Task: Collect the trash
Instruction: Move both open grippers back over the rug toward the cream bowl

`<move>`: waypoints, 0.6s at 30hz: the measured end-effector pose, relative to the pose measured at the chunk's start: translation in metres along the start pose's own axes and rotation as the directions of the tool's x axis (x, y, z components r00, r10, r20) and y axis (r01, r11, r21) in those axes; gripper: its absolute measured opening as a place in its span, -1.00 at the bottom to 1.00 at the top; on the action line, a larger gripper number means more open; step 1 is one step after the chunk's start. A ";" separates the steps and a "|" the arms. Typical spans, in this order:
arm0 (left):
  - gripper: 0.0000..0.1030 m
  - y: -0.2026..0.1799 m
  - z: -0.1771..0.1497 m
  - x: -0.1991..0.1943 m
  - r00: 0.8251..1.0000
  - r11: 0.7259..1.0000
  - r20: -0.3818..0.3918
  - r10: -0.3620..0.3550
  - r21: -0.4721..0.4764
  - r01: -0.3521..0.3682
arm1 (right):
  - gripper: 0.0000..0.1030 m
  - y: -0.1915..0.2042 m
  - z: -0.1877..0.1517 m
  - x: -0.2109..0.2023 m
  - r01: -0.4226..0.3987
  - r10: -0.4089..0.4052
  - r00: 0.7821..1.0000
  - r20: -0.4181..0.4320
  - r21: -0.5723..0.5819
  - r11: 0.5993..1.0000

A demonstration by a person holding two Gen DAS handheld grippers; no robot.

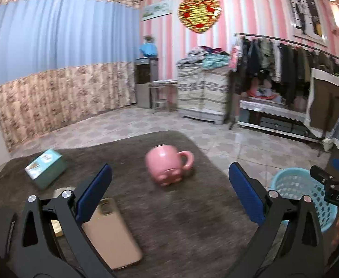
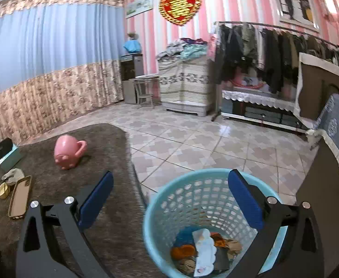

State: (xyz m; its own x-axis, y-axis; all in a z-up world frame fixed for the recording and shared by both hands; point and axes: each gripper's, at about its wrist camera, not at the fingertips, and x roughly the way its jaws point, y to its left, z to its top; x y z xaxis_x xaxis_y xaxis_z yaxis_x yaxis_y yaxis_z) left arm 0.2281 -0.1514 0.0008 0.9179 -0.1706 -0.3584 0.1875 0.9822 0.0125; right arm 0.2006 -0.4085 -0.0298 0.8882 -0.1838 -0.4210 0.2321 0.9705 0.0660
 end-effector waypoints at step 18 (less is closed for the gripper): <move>0.89 0.170 -0.068 -0.017 0.932 0.945 -0.186 0.311 -0.044 -0.324 | 0.88 0.120 -0.019 0.026 -0.156 0.145 0.986 -0.077 -0.165 0.974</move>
State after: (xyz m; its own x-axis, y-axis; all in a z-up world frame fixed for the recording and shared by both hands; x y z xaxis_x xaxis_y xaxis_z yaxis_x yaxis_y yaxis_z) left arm 0.2202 0.0237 -0.0543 0.8487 0.1608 -0.5038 -0.1353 0.9870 0.0871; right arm 0.2440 -0.2938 -0.0504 0.8794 -0.0288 -0.4752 0.0222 0.9996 -0.0194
